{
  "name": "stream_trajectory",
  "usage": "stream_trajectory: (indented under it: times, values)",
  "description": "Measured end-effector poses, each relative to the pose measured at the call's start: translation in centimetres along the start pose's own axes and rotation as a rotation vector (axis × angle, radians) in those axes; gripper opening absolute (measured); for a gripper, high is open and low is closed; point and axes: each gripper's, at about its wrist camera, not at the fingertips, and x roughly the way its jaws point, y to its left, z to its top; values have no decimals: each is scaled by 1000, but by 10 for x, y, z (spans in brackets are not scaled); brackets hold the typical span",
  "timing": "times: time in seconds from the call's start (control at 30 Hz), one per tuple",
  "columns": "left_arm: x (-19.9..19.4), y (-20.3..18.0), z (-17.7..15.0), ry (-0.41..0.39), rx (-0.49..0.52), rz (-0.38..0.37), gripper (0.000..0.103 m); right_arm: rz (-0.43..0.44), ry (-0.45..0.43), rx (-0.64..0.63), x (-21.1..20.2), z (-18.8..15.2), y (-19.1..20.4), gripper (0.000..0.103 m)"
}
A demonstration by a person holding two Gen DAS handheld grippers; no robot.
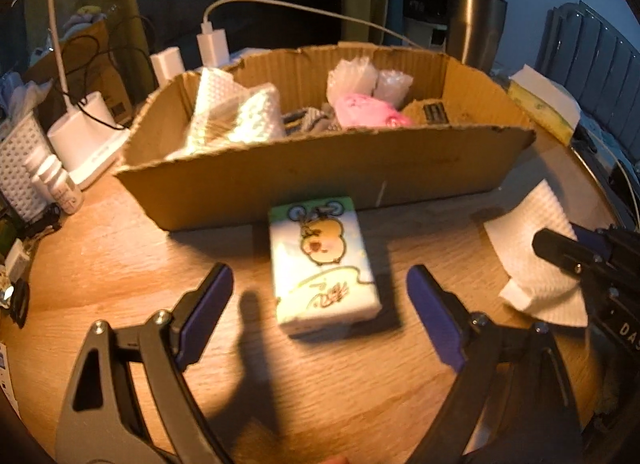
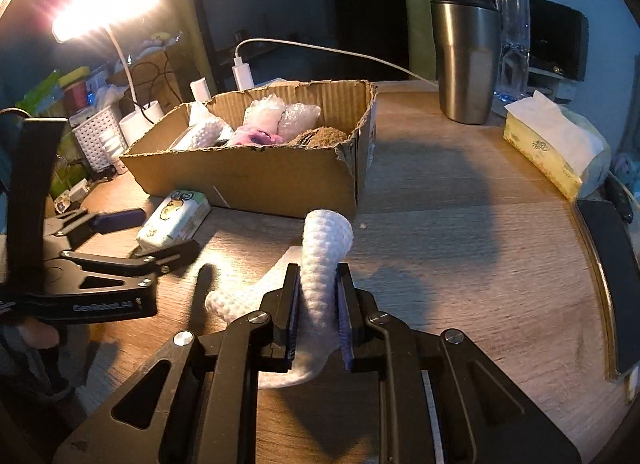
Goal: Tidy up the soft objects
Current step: 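Grasp the white paper towel with the right gripper while the left gripper grasps the tissue pack, then carry the paper towel and the tissue pack over the box with both grippers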
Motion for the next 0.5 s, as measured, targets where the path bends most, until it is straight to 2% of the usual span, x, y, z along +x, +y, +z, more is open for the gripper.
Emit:
stream_trajectory:
  times: [0.1,0.17,0.2,0.37,0.5]
  values:
    - [7,-1,1,27,-12,-23,67,8,-3,4,0,0,-1,18]
    - [8,-3,2,22,-9,-33,51,9,-5,3,-1,0,0,18]
    - [8,-4,2,18,-3,-34,49,8,-6,3,-2,-1,0,18]
    - [1,-9,1,11,15,-63,48,-2,-9,2,-3,-1,0,18]
    - [-13,-10,1,-23,29,-82,48,-15,-10,-11,-5,-1,3,18]
